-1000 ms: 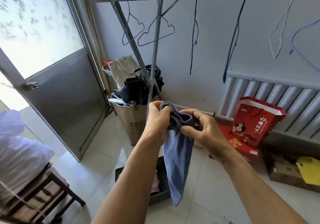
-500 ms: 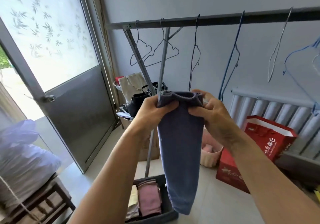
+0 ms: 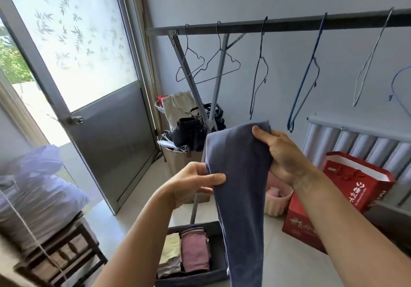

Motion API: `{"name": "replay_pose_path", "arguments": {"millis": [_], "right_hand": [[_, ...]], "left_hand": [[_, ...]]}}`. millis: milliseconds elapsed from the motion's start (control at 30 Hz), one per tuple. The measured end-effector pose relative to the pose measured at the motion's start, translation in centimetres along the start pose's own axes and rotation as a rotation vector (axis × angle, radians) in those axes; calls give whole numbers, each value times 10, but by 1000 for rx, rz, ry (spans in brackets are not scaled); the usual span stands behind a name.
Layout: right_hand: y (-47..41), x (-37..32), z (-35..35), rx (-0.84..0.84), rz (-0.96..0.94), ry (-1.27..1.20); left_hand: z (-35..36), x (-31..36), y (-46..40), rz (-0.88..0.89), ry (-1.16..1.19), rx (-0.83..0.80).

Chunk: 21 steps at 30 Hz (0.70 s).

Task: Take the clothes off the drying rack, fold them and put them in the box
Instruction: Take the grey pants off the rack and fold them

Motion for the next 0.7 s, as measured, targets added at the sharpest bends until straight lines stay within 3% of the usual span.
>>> {"name": "replay_pose_path", "arguments": {"millis": [67, 200, 333, 500, 567, 633, 700], "right_hand": [[-2, 7, -3, -82, 80, 51], [-4, 48, -12, -252, 254, 435], [-11, 57, -4, -155, 133, 310], [-19, 45, 7, -87, 49, 141], [-20, 45, 7, -93, 77, 210], [-19, 48, 6, -109, 132, 451], [-20, 52, 5, -76, 141, 577]], "left_hand": [[-4, 0, 4, 44, 59, 78], [-6, 14, 0, 96, 155, 265], [-9, 19, 5, 84, 278, 335], [-16, 4, 16, -3, -97, 147], [-16, 4, 13, 33, -55, 261], [-15, 8, 9, 79, 64, 397], [-14, 9, 5, 116, 156, 432]]}}
Point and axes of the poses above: each hand's wrist, its own y-axis away from the middle knuckle, its own z-axis out of the palm, x = y × z, the point moved 3 cm from there along -y, towards the middle knuckle, and after that the axes turned 13 degrees about z, right-handed, at the moved point
